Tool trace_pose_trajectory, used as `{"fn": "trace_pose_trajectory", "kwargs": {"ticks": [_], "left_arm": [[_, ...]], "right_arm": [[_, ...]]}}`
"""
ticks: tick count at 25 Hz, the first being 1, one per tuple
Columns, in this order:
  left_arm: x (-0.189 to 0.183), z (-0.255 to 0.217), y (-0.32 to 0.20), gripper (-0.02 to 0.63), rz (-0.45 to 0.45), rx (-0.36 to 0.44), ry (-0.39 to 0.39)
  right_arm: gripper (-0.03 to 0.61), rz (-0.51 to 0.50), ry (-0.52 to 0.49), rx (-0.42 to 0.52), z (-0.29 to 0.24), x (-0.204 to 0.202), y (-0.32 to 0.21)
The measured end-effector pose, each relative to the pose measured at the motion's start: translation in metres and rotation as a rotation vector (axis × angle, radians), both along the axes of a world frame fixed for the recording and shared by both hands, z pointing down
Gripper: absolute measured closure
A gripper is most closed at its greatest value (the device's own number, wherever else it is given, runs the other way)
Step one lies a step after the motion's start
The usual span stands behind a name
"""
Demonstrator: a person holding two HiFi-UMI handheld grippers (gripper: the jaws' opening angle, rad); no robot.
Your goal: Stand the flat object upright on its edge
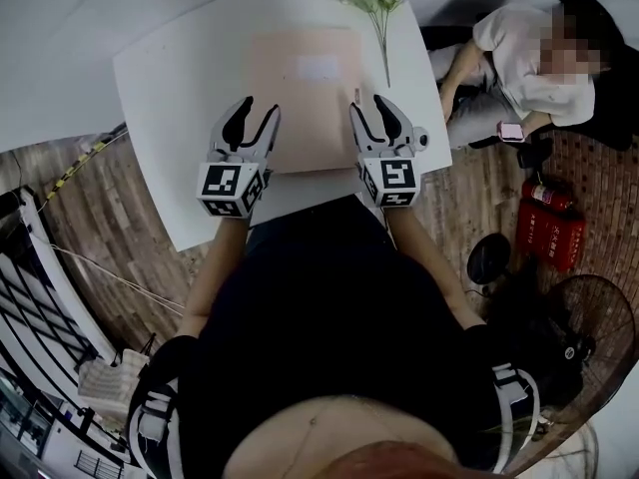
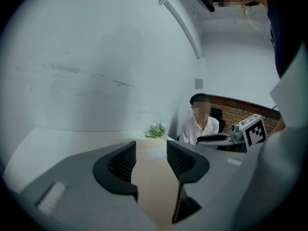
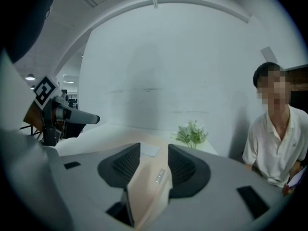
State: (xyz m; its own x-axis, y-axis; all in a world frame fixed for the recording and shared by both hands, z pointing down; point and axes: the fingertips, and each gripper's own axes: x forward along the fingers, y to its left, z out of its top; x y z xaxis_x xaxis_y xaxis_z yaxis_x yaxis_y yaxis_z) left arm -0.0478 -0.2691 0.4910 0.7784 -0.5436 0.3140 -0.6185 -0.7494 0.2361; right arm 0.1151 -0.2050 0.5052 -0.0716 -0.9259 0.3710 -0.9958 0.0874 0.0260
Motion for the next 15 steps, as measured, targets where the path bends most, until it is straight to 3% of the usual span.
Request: {"fn": "trace_pose_trajectory", "kwargs": {"ticks": [15], "left_arm": [[-0.008, 0.054, -0.013, 0.359, -0.025, -0.180, -0.063]], "right_arm": [[0.373, -0.086, -0.070, -0.135, 0.044, 0.008, -0.016]]}}
